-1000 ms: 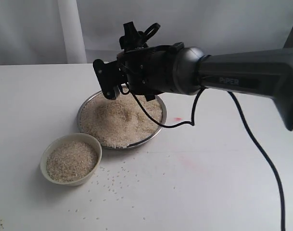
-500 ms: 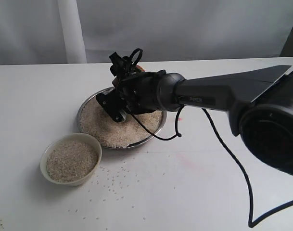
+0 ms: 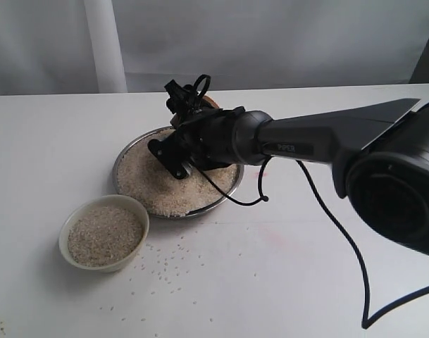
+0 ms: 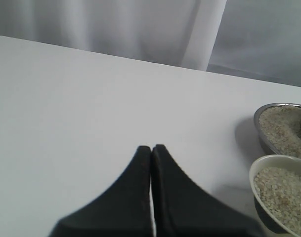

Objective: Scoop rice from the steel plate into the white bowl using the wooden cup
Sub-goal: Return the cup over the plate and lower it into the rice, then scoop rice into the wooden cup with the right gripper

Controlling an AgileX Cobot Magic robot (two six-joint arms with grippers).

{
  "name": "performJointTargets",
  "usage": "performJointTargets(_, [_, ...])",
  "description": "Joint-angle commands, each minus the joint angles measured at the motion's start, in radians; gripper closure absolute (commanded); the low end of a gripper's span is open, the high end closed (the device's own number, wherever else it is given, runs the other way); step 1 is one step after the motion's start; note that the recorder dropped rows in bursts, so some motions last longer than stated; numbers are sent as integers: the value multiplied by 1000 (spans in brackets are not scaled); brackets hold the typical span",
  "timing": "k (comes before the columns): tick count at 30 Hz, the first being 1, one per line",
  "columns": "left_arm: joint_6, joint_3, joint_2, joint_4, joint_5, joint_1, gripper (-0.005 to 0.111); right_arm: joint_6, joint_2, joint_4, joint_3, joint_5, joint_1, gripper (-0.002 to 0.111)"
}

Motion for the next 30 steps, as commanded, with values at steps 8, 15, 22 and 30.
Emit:
performJointTargets(8, [-1,-4,-2,3,-7,0,107,9,29,-14,-8,6,-8,108])
performJointTargets(15, [-1,-4,-2,3,-7,0,107,13,31,-7,-8,-15,-5,108])
performJointTargets(22, [-1,-4,-2,3,-7,0,107,13,31,40,-8,-41,7,108])
performJointTargets(30, [-1,-4,-2,3,-7,0,107,46,33,42,-8,-48,44,108])
